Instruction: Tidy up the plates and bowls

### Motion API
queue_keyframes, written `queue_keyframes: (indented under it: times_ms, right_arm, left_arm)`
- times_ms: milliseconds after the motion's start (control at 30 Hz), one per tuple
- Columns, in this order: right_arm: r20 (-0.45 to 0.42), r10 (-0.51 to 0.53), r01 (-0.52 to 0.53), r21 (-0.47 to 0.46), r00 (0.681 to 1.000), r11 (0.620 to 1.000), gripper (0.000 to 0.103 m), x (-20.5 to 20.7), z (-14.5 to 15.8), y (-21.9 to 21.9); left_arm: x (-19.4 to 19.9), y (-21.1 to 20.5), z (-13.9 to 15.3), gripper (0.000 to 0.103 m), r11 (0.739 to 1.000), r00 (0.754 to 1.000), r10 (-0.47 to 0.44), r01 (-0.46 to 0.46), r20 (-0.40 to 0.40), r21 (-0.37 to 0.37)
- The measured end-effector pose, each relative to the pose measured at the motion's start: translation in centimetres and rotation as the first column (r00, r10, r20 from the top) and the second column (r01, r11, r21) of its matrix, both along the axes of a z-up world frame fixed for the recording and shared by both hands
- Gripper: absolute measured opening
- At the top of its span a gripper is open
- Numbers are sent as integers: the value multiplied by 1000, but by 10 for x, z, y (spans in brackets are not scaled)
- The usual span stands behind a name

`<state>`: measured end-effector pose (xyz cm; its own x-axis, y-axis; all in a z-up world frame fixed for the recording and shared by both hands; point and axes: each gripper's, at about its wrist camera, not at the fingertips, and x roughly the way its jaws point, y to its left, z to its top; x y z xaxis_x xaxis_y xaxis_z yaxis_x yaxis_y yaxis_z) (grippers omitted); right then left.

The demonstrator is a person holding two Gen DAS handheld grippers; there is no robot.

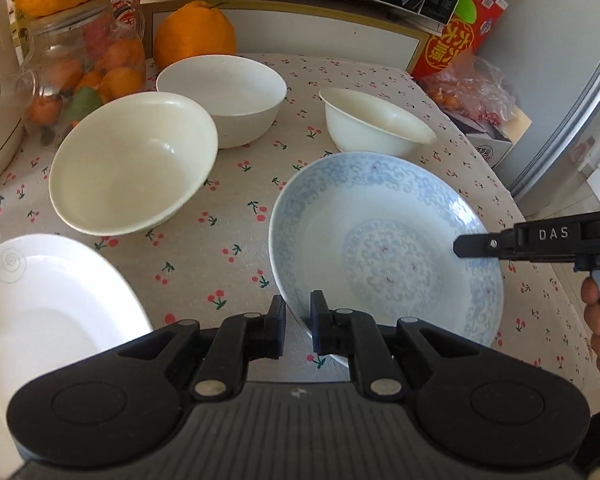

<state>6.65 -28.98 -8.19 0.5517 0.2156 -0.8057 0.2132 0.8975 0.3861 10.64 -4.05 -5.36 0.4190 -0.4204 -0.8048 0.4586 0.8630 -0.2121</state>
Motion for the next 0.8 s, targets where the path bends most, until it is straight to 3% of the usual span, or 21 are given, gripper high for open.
queue_keyframes:
  times_ms: [500, 567, 633, 767, 800]
  right_arm:
    - [-2, -26, 26, 9, 1000, 1000, 13, 8, -5, -4]
    - [3, -15, 15, -4, 1000, 1000, 14, 8, -3, -2]
    - [12, 1, -1, -21, 1000, 1000, 18, 6, 0, 1]
    - [29, 25, -25, -3, 999, 1000, 39, -1, 7, 4]
    - [37, 35, -35, -8, 999, 999, 48, -3, 10, 6]
  left_arm:
    - [-6, -5, 0, 16, 1000, 1000, -22, 22, 1, -15]
    - [-8, -6, 1, 25, 999, 999, -32, 32, 17, -6]
    - [-10, -6, 2, 40, 999, 999, -41, 40, 29, 9]
    - [-19, -4, 6, 64, 998, 996, -44, 41, 83, 41]
    - [-21, -3, 7, 70, 998, 995, -47, 43, 92, 42]
